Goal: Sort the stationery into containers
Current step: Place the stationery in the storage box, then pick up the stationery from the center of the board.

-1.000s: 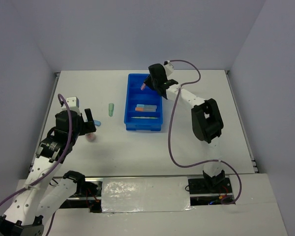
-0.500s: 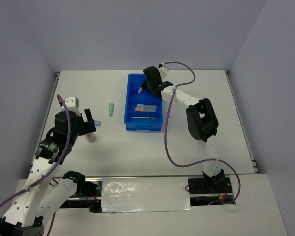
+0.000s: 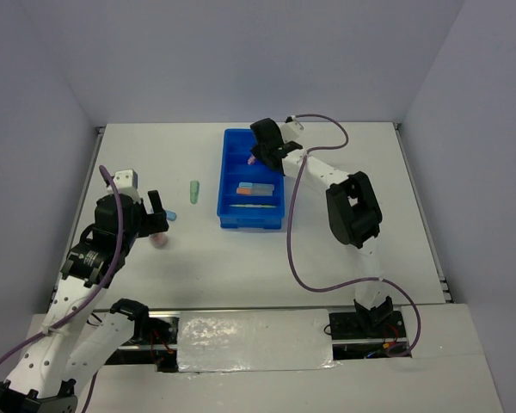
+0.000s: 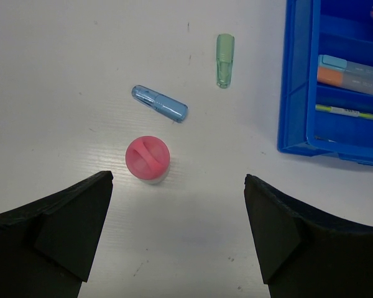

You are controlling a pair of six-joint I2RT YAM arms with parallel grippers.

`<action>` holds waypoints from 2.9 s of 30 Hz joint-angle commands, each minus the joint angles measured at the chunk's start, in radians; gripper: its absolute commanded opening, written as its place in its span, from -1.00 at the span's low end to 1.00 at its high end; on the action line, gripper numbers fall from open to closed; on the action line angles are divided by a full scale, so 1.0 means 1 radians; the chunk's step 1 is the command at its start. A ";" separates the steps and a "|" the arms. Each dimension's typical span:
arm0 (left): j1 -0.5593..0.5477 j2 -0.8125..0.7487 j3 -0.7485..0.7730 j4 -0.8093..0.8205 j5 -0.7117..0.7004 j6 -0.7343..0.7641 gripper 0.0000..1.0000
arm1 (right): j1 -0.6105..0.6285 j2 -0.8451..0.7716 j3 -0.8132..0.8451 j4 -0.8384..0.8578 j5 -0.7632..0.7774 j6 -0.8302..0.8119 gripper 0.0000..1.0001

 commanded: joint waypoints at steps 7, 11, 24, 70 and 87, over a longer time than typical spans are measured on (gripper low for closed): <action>0.005 -0.023 -0.005 0.045 0.015 0.028 0.99 | 0.017 0.027 0.029 0.011 0.033 0.009 0.14; 0.009 -0.028 -0.003 0.043 -0.005 0.027 0.99 | 0.015 0.024 0.037 0.014 0.015 -0.001 0.46; 0.040 0.054 0.034 0.036 -0.018 -0.005 0.99 | 0.096 -0.304 -0.075 0.286 -0.094 -0.405 0.45; 0.072 1.473 0.766 0.039 0.090 -0.030 -0.63 | 0.099 -1.202 -0.836 0.088 -0.657 -0.698 0.52; 0.046 1.097 0.839 0.407 0.572 0.232 -0.91 | 0.096 -1.212 -0.848 0.091 -0.674 -0.733 0.54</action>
